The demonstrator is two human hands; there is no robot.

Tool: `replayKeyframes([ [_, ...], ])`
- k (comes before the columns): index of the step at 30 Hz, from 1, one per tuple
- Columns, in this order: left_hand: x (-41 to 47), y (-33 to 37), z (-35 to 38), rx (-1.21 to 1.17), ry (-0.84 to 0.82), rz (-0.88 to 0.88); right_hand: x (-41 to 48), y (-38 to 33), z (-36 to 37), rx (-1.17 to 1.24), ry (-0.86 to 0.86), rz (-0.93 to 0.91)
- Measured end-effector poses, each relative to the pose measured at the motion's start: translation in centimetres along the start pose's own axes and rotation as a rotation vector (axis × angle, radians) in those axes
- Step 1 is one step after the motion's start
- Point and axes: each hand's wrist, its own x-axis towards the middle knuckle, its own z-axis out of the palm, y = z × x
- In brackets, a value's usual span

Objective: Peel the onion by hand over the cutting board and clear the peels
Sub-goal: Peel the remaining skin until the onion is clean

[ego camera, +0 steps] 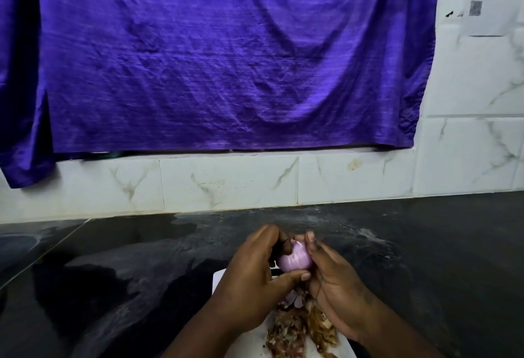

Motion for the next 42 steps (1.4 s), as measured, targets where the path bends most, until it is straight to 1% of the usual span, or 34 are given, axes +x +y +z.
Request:
replayKeyframes([
  [4, -0.1, -0.2, 0.0, 0.053, -0.002, 0.019, 0.1, 0.2, 0.1, 0.024, 0.01, -0.001],
  [8, 0.0, 0.2, 0.8, 0.125, 0.061, 0.095, 0.3, 0.1, 0.0, 0.105, 0.05, -0.043],
  [11, 0.1, 0.1, 0.7, 0.105, 0.07, 0.074, 0.3, 0.0, 0.0, 0.142, 0.091, -0.044],
  [15, 0.0, -0.1, 0.4, 0.068, 0.031, 0.056, 0.6, 0.3, -0.4, 0.193, 0.162, -0.061],
  [19, 0.0, -0.1, 0.6, 0.074, 0.028, 0.062, 1.0, 0.5, -1.1, 0.226, 0.156, -0.07],
  [25, -0.1, 0.2, 0.7, 0.066, -0.037, 0.067, 1.0, 0.5, -1.3, 0.167, 0.191, -0.054],
  [28, -0.1, 0.4, 0.5, 0.008, -0.081, 0.052, 1.4, -0.2, -2.2, 0.207, 0.302, -0.089],
  [30, -0.2, 0.3, 0.4, 0.038, -0.121, 0.009, 1.6, -0.5, -2.8, 0.257, 0.351, -0.108],
  [31, -0.1, 0.2, 0.4, 0.08, -0.149, -0.018, 1.6, -0.4, -2.8, 0.282, 0.319, -0.098],
  [33, -0.1, 0.1, 0.4, 0.159, -0.182, -0.052, 1.2, -0.2, -2.1, 0.321, 0.234, -0.022],
  [35, -0.2, 0.1, 0.2, 0.202, -0.162, -0.064, 1.0, 0.0, -1.6, 0.336, 0.195, 0.003],
  [39, -0.2, 0.0, 0.0, 0.283, -0.049, -0.076, 1.2, -0.4, -1.8, 0.272, 0.125, -0.048],
  [42, -0.1, -0.3, -0.1, 0.23, 0.075, -0.074, 1.0, -0.2, -1.7, 0.077, 0.085, -0.071],
])
